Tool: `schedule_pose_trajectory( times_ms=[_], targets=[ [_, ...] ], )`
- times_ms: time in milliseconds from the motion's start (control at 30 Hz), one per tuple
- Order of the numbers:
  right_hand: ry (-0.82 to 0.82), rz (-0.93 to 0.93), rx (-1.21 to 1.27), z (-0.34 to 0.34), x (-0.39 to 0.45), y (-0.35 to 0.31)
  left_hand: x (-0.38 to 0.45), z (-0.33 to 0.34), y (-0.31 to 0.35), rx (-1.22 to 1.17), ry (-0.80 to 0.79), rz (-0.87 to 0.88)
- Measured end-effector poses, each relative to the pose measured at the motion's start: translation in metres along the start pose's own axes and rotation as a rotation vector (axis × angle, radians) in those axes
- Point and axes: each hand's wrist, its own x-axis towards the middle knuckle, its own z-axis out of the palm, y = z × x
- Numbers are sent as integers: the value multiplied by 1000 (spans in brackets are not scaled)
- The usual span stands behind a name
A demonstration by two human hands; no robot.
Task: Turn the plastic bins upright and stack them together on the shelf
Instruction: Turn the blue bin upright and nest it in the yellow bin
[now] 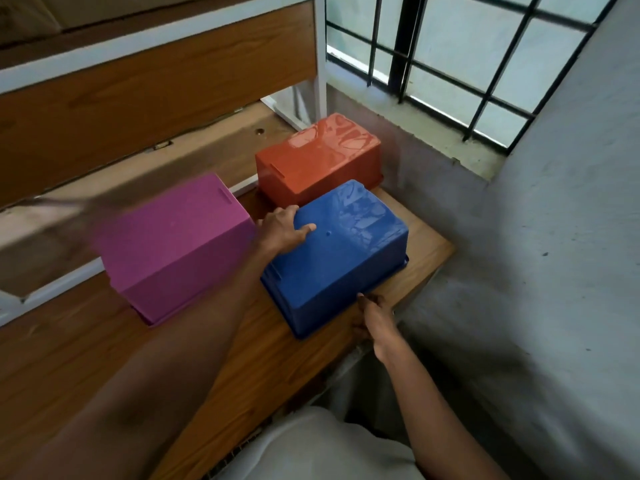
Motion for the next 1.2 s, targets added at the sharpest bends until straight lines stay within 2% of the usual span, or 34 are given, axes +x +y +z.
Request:
schedule_pose_trajectory(
  times_ms=[433,533,767,1000,1200],
  targets=[
    [197,10,111,-14,26,16,-41,17,-13,-427,3,35],
    [183,52,140,-23,28,19,-55,22,-17,-490,-2,26],
    [165,79,202,-18,-26,-5,-79,24,-31,-541,2,-17],
    [246,-15,155,-31,-44,-10,-105,24,-48,-632,9,-37],
    [174,-95,254,-32,-58,-30,-135,29,-77,-822,-44,-106]
  ],
)
